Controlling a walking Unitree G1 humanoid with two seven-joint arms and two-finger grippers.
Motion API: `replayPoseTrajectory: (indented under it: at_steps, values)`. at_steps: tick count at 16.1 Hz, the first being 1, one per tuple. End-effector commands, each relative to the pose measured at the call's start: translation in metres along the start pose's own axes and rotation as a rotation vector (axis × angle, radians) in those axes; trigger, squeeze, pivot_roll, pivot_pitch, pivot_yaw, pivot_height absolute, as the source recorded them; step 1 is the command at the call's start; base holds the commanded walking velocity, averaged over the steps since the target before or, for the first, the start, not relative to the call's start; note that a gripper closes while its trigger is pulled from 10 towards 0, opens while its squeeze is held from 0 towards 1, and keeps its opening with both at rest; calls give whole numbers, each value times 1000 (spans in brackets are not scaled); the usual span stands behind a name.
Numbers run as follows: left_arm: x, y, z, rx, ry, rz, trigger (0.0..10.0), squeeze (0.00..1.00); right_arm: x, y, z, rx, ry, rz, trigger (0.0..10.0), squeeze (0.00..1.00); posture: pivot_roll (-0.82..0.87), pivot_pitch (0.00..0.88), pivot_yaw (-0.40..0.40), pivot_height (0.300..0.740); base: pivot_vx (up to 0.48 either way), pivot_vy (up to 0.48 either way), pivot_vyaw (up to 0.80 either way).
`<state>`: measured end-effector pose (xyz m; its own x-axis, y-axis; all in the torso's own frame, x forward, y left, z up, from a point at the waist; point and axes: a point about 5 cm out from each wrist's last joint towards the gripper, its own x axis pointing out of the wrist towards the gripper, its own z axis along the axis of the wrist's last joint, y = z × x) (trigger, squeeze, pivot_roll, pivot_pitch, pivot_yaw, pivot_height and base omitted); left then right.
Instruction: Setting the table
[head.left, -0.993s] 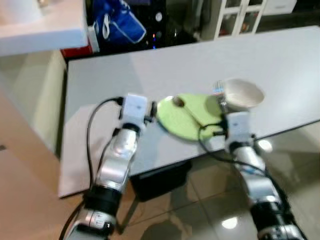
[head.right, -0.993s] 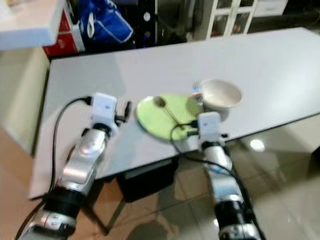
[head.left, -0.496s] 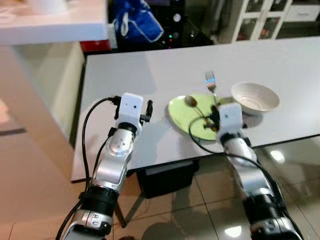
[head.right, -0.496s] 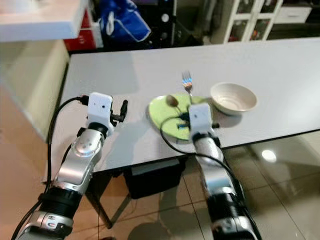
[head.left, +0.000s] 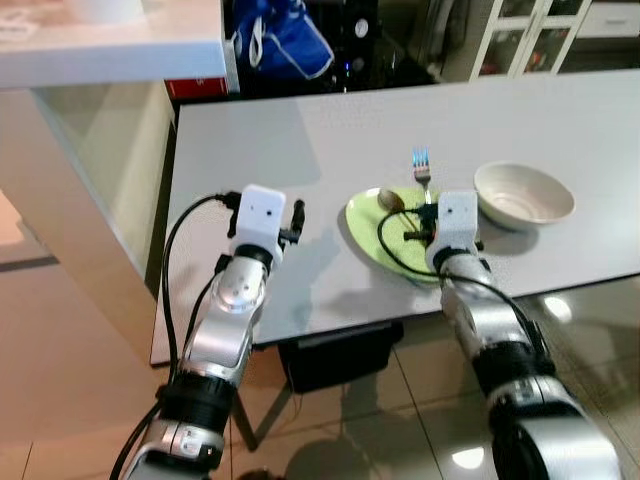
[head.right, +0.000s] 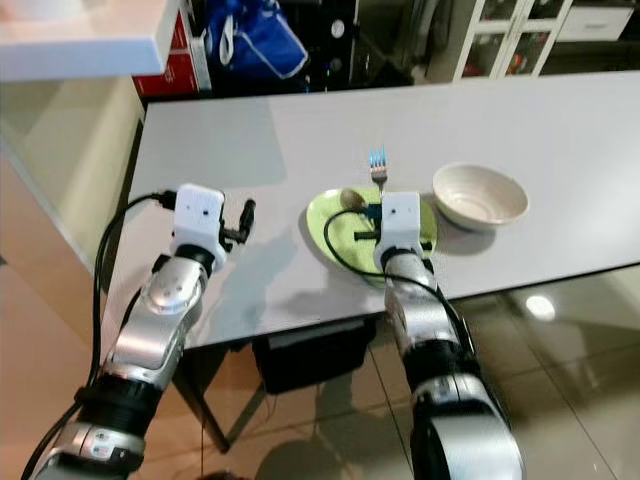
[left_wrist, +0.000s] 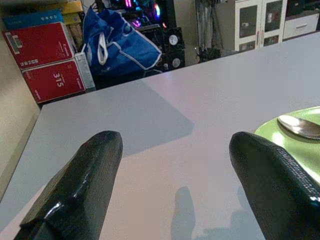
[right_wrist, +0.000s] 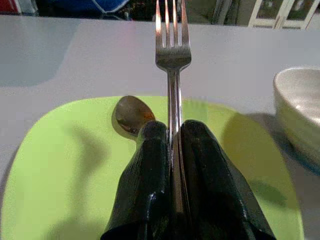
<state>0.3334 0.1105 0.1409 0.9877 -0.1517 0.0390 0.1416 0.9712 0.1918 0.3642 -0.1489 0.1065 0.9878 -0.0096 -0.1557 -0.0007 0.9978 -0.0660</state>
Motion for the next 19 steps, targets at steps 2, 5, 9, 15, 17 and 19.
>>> replayPoseTrajectory:
  at_steps: [2,5,9,15,17,19]
  values:
    - [-2,2,2,8,-1,3,10000,0,7,-8,3,33,24,-45,10000,0,19,0,3,740,0,0,0]
    - [-4,5,1,11,4,13,10000,0,11,-9,-1,105,83,-67,10000,0,28,0,-3,740,0,0,0]
    - [-5,7,1,15,7,19,10000,0,11,-11,-17,205,209,-105,10000,0,37,0,-7,740,0,0,0]
    - [-6,8,3,13,8,28,10000,0,11,-11,-20,167,239,-109,10000,0,42,0,-16,740,0,0,0]
    - [-6,7,3,11,9,30,10000,0,12,-10,-18,144,234,-107,10000,1000,41,0,-23,740,0,0,0]
    - [-6,7,4,11,8,31,10000,0,12,-9,-17,144,231,-104,10000,1000,40,0,-22,740,0,0,0]
